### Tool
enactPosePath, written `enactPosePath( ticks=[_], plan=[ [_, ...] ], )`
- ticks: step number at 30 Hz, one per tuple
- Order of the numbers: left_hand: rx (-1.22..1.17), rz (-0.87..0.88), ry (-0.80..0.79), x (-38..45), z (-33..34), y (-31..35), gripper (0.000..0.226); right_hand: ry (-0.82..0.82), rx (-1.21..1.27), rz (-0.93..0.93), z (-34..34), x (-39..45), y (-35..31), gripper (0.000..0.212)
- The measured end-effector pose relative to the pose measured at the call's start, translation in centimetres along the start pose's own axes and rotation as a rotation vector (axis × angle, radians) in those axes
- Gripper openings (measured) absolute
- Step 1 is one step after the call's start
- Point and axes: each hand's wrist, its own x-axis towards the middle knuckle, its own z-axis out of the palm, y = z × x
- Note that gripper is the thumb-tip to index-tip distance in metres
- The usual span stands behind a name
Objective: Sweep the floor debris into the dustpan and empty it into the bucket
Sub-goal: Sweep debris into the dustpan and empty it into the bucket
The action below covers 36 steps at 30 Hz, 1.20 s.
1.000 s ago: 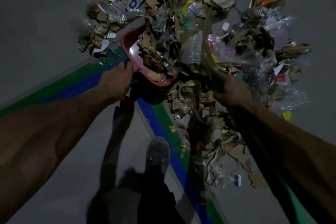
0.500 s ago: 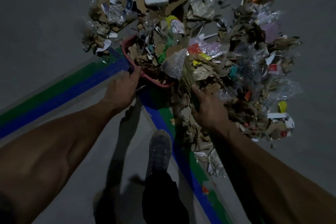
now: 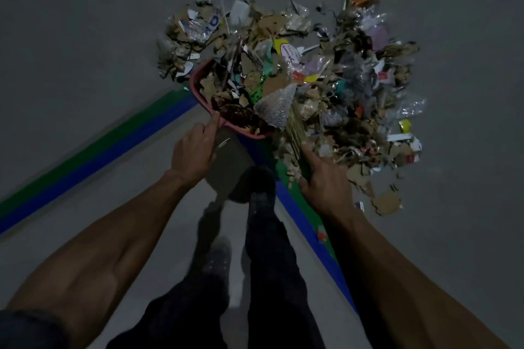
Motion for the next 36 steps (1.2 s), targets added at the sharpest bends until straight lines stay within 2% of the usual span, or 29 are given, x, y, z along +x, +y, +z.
enactPosePath(
  ticks=[5,15,23,29,36],
  plan=[
    [-0.042,-0.007,0.052,-8.5,-4.9,0.7,0.058,0.001,0.025,0.041,-2.4,-8.9,-3.2,0.076],
    [-0.013,0.058,0.087,-19.3,-11.4,1.0,0.062,0.047,0.101,0.108,-4.8,-22.8,-8.2,0.077],
    [-0.033,0.032,0.121,-27.3,-16.8,2.6,0.059,0.087,0.068,0.135,-7.9,-31.3,-10.3,0.076],
    [-0.041,-0.03,0.181,-33.2,-18.4,2.9,0.058,0.104,0.033,0.068,-9.6,-35.8,-11.8,0.076],
    [-0.088,-0.176,0.255,-42.2,-16.1,3.0,0.058,0.097,-0.072,-0.118,-9.2,-41.0,-11.8,0.077]
  ],
)
